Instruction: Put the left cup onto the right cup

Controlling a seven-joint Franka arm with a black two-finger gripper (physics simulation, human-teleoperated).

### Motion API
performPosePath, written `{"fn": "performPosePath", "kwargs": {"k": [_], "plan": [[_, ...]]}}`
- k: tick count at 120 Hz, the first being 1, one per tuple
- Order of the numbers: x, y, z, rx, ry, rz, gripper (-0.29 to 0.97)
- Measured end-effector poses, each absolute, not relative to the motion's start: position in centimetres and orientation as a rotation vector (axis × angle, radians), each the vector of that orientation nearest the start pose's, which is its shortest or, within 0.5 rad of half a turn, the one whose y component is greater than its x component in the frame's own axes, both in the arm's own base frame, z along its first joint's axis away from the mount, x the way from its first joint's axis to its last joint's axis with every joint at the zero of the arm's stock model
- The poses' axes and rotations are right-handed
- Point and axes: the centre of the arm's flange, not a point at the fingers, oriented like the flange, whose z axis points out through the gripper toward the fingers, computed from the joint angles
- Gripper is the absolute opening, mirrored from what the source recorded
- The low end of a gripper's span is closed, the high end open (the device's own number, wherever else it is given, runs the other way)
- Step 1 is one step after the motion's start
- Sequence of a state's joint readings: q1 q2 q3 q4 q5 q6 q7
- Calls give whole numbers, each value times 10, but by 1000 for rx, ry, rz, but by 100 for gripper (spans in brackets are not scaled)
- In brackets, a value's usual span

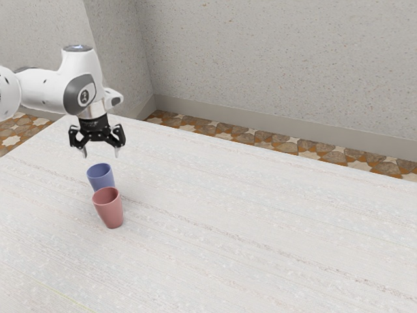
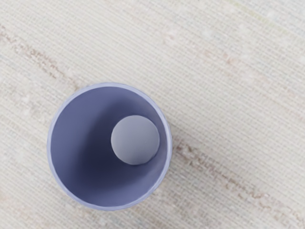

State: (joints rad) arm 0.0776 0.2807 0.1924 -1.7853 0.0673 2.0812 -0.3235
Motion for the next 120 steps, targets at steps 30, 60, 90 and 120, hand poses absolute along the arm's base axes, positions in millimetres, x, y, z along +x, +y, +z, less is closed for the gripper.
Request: {"fn": "performPosePath", "kwargs": {"k": [30,60,90,120], "plan": [[622,174,380,-2918,-778,-64,68],[632,176,366,-2928,-711,-90,68],[636,175,353,-2943,-683,-86,68],[639,176,341,-2951,-663,-99,68]]}}
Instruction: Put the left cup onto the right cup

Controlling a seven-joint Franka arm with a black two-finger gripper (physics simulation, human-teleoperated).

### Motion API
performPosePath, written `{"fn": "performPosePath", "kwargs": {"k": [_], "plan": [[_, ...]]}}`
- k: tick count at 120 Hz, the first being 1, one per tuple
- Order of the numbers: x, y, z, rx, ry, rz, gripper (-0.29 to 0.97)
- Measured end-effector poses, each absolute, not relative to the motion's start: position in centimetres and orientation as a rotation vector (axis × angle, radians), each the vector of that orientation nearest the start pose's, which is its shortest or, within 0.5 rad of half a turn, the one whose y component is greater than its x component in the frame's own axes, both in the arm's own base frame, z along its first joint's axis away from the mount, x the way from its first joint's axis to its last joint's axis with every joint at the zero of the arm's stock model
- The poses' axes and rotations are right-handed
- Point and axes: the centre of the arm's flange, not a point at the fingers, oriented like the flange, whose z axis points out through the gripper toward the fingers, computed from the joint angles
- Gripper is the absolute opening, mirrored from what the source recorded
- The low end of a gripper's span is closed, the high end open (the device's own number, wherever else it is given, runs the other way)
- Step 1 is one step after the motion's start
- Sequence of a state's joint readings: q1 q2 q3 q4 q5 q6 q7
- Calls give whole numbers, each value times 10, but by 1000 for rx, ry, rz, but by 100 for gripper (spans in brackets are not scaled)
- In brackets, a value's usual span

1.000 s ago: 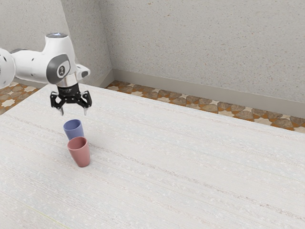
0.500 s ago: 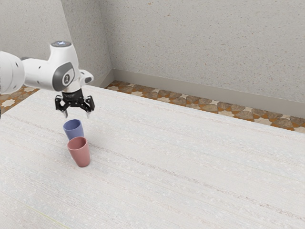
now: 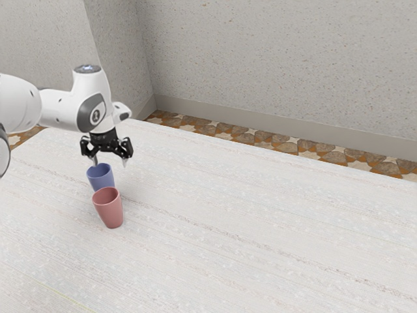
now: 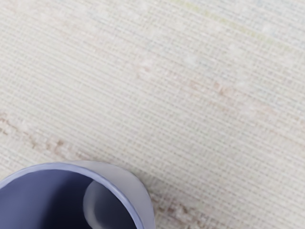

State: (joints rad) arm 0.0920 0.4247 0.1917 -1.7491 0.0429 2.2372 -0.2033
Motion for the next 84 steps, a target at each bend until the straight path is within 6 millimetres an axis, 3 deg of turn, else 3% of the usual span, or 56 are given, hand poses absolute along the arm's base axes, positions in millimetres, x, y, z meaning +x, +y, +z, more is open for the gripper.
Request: {"fn": "performPosePath", "kwargs": {"k": [84], "plan": [[640,178,311,-2969,-681,-53,68]]}}
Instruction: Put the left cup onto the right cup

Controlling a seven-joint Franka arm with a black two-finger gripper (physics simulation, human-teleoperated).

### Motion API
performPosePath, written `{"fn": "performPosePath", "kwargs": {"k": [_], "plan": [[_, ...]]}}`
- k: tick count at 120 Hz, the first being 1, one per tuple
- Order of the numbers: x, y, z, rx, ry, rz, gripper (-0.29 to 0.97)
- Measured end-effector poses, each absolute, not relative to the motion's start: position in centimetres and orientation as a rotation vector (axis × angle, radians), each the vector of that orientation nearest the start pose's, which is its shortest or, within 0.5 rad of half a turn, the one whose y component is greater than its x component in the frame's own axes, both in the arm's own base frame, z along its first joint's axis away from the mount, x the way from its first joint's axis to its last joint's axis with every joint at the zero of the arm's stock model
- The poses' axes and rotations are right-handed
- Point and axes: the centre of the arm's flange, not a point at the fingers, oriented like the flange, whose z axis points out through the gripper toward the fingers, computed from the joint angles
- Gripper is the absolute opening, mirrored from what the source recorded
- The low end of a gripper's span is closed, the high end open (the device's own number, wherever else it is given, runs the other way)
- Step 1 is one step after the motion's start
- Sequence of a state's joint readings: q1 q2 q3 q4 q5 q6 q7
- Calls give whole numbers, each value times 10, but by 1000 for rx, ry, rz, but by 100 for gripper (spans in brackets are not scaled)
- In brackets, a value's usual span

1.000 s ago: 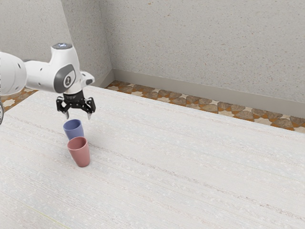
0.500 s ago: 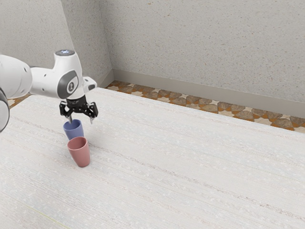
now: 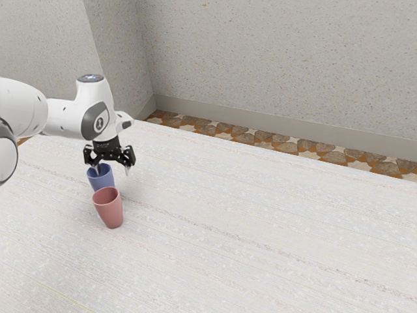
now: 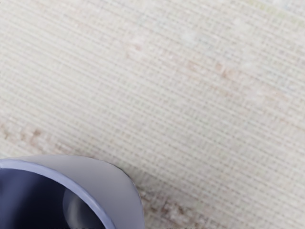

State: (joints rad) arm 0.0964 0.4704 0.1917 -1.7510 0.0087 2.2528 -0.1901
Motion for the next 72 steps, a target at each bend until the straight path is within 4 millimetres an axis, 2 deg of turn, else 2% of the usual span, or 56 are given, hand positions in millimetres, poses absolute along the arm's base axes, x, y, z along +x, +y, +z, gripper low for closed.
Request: {"fn": "performPosePath", "kwargs": {"k": [22,57,72], "plan": [[639,180,309,-2977,-701,-51,66],[638,182,310,-2991,-730,-53,20],[637,183,309,-2993,-736,-51,6]]}}
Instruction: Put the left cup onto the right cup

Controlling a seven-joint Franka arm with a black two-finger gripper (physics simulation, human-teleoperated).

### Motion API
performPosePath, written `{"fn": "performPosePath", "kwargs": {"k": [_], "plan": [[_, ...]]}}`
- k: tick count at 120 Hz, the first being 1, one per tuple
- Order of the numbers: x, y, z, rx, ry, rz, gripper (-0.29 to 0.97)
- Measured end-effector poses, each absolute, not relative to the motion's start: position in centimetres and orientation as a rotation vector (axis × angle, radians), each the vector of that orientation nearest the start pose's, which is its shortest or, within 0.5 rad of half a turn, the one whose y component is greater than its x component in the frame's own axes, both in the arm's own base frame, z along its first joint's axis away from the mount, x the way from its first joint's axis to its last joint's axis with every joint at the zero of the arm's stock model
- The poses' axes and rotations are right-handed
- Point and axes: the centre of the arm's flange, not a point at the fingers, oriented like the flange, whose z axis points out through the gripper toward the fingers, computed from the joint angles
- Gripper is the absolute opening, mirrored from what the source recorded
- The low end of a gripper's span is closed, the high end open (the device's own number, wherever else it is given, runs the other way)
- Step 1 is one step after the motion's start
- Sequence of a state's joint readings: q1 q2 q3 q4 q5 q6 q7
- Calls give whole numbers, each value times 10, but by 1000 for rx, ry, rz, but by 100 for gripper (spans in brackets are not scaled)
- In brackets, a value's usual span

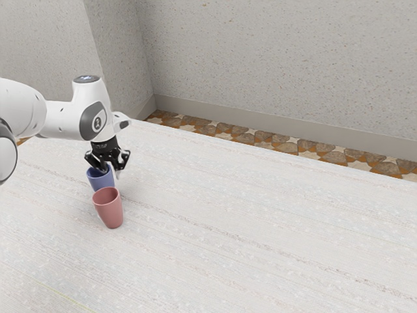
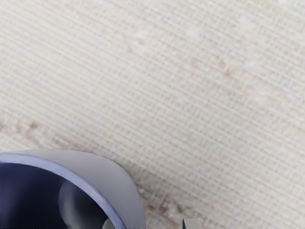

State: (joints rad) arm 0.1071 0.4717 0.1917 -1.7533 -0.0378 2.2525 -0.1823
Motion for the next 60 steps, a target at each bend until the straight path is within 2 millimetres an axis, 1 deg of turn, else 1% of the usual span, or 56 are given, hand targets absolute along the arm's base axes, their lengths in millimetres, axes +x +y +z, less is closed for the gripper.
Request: {"fn": "performPosePath", "kwargs": {"k": [10,24,60], "plan": [[637,183,309,-2994,-738,-51,-1],[637,183,309,-2995,-738,-50,-6],[637,184,310,-2988,-743,-50,-10]]}}
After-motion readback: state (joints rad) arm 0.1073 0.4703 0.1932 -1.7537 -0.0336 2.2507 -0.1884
